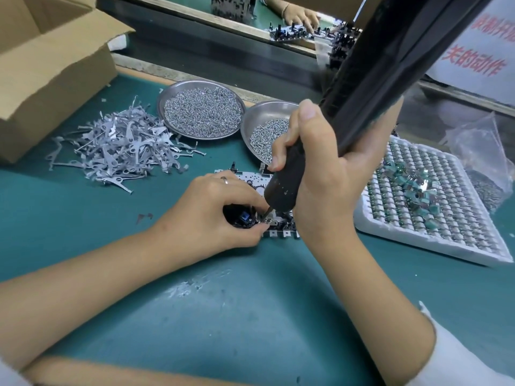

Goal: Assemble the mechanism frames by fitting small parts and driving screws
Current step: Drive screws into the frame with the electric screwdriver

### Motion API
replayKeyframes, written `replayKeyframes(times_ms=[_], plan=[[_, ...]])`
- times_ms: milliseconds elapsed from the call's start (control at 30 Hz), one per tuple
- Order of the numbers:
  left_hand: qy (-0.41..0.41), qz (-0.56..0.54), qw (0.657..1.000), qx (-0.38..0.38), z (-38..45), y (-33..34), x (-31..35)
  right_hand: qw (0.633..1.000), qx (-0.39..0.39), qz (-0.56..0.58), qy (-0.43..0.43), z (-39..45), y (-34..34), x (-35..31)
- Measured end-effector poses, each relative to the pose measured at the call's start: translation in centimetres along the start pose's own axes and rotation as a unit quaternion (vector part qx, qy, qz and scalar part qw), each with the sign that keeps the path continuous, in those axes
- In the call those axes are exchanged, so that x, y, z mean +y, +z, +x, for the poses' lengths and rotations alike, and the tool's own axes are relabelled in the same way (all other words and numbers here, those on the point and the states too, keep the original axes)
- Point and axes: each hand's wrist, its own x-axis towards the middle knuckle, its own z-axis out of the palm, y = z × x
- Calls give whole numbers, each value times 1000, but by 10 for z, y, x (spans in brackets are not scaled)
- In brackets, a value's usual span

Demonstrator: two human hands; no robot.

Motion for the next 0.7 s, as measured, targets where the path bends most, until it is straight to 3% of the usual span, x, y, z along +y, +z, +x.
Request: replayKeyframes(times_ms=[467,701], plan=[[-8,-5,1000,-3,-1,-1,0,999,44,13,-9,10,-16,-6],[-7,6,1000,-5,-1,-1,3,998,30,-20,58,8,-17,3]])
